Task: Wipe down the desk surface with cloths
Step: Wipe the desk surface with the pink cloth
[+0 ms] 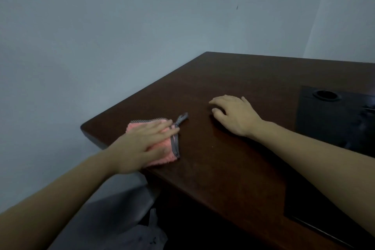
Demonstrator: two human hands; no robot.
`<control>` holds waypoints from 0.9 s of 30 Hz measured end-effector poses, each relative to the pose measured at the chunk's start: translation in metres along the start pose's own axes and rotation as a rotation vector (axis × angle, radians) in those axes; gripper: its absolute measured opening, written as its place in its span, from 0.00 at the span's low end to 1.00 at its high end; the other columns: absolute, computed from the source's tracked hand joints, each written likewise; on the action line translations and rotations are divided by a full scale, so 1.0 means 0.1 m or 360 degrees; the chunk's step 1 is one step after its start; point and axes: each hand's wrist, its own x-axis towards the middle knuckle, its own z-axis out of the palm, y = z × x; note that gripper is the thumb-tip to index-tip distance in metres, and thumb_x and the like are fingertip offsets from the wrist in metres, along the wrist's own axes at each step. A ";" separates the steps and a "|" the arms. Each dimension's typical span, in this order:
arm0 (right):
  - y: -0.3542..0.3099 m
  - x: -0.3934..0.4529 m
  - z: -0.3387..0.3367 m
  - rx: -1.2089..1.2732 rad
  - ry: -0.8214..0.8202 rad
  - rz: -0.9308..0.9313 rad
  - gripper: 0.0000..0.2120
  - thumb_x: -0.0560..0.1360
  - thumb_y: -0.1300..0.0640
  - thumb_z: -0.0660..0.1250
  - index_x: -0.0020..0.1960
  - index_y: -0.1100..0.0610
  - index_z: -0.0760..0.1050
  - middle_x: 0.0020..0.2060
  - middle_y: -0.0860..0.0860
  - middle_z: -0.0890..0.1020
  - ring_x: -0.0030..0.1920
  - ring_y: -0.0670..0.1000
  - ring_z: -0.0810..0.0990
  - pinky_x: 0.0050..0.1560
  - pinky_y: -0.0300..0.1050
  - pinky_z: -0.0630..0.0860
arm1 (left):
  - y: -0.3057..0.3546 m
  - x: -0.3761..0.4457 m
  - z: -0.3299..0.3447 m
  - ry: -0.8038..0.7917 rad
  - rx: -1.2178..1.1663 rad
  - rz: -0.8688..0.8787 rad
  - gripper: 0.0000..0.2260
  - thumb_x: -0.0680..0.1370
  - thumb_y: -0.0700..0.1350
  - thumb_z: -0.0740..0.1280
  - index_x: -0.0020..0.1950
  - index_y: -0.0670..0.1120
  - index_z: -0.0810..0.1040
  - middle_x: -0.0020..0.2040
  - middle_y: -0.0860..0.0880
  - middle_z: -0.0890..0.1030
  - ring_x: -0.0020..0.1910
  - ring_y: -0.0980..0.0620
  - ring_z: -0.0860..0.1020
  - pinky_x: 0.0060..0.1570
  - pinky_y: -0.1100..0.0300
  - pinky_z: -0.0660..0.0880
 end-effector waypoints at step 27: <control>0.41 -0.35 -0.12 -0.0164 -0.0179 0.0090 0.22 0.85 0.44 0.54 0.79 0.43 0.63 0.80 0.46 0.62 0.80 0.51 0.58 0.78 0.65 0.53 | 0.50 0.27 -0.06 -0.0174 0.0113 -0.0168 0.31 0.79 0.69 0.42 0.82 0.62 0.43 0.82 0.56 0.41 0.81 0.55 0.41 0.76 0.59 0.35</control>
